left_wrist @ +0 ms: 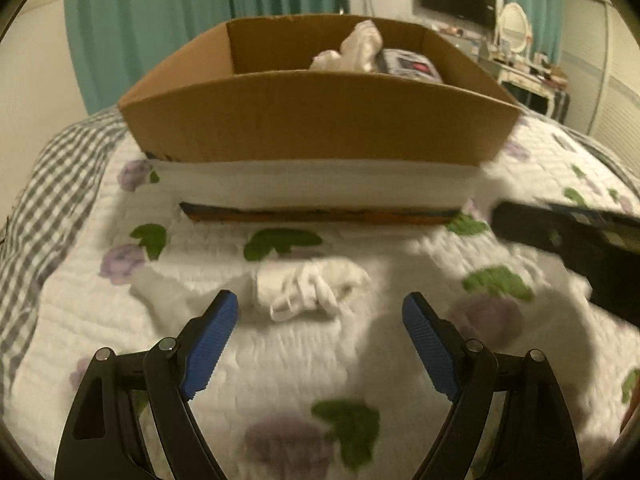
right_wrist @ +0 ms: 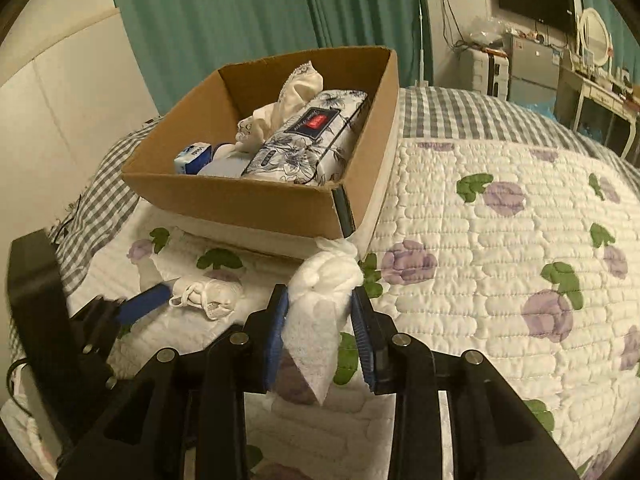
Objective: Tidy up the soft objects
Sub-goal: 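Grasp the white cloth with the right tool while the left tool grasps the white socks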
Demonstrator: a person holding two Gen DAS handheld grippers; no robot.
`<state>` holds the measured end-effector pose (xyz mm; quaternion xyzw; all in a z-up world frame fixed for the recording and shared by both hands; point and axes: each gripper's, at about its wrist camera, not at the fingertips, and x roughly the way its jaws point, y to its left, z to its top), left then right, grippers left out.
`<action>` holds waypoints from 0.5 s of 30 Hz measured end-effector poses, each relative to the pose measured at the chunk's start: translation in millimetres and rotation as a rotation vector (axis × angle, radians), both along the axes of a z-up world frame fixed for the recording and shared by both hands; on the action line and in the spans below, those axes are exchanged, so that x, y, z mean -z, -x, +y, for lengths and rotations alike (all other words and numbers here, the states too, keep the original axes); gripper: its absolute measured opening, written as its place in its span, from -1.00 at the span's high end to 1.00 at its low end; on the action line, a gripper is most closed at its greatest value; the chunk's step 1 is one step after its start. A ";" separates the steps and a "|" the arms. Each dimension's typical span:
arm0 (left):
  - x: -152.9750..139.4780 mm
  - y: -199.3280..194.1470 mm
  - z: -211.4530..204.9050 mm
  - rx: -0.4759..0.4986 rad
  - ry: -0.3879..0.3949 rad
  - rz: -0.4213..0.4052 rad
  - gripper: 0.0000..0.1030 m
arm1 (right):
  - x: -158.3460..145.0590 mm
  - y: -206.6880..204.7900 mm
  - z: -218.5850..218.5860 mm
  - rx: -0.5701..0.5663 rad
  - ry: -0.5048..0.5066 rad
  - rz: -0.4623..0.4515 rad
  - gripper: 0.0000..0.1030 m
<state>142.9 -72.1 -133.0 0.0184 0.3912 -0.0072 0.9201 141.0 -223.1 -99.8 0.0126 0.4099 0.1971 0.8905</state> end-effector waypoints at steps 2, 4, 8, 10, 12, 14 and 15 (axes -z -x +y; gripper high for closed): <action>2.8 -10.9 0.7 -0.012 0.004 -0.004 -0.65 | 5.0 -3.6 0.9 -0.002 -0.011 0.012 0.39; 6.5 -18.4 -0.7 -0.019 -0.013 0.000 -0.65 | 8.3 -5.4 0.3 -0.001 -0.017 0.019 0.39; 13.7 -23.1 -1.4 -0.009 -0.015 0.007 -0.65 | 11.3 -8.9 -2.6 0.007 -0.042 0.030 0.39; 15.8 -23.9 0.2 -0.009 -0.016 0.004 -0.62 | 11.8 -9.6 -2.0 0.009 -0.043 0.032 0.39; 16.8 -25.2 2.7 -0.003 -0.011 0.007 -0.60 | 12.2 -9.2 -0.4 0.008 -0.033 0.030 0.39; 17.0 -26.1 3.9 0.008 -0.011 0.010 -0.36 | 12.0 -7.9 0.9 0.009 -0.025 0.026 0.39; 16.3 -25.5 4.9 0.011 -0.009 0.009 -0.22 | 11.6 -7.7 0.7 0.009 -0.024 0.025 0.39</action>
